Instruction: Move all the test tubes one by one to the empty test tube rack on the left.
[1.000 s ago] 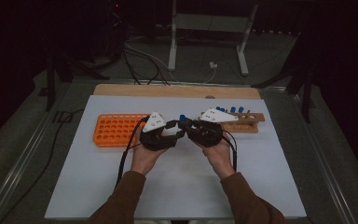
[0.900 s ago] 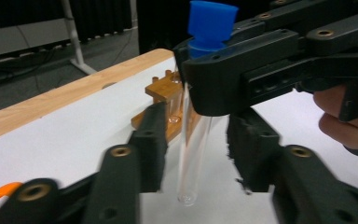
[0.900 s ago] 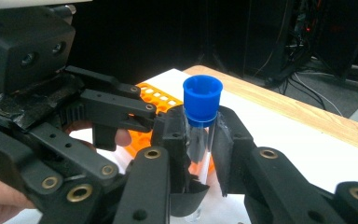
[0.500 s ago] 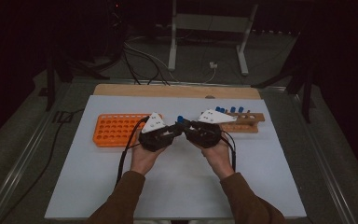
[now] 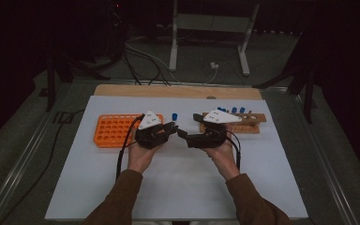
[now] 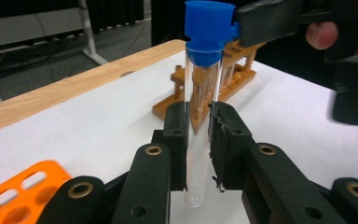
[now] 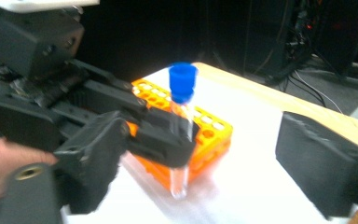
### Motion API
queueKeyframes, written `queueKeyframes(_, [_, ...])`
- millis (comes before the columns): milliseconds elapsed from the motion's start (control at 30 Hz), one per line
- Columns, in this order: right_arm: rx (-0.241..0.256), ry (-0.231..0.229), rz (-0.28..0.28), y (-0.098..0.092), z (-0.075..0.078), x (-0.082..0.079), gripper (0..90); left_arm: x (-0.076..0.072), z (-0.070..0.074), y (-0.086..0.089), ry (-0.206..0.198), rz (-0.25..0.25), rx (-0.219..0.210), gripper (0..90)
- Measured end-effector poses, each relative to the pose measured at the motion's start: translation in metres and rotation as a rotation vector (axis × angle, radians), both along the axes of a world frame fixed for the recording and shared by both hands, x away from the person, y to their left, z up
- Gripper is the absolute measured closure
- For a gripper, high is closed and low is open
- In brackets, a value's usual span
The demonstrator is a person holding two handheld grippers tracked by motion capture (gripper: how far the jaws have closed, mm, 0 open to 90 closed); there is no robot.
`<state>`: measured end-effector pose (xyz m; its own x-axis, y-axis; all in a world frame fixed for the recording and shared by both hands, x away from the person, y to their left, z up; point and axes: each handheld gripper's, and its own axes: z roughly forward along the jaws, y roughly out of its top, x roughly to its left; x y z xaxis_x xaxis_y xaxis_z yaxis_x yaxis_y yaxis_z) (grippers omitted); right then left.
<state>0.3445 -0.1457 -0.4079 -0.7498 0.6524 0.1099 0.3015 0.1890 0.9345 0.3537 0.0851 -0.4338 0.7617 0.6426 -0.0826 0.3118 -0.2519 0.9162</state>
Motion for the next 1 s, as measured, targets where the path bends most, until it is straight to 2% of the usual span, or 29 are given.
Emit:
queueKeyframes(133, [-0.013,0.019,-0.022,-0.009,-0.004,0.001,4.6,0.002,-0.001,0.008,0.001,0.026,0.003,78.2])
queueKeyframes(300, [-0.021,0.022,-0.043,-0.020,-0.010,0.000,3.7,0.004,-0.002,0.016,-0.005,0.054,0.000,78.2])
queueKeyframes(367, [-0.012,0.022,-0.062,-0.029,-0.015,-0.002,2.3,0.006,-0.003,0.017,-0.006,0.060,0.002,78.2])
queueKeyframes(600, [-0.030,0.025,-0.115,-0.047,-0.025,-0.006,0.0,0.010,-0.005,0.023,-0.011,0.086,0.013,78.2])
queueKeyframes(900, [-0.043,-0.009,-0.144,-0.070,-0.026,-0.019,0.0,0.013,-0.011,0.029,-0.005,0.118,0.020,78.1])
queueKeyframes(1000, [-0.028,-0.007,-0.155,-0.079,-0.028,-0.024,0.0,0.013,-0.015,0.032,-0.001,0.125,0.025,78.1])
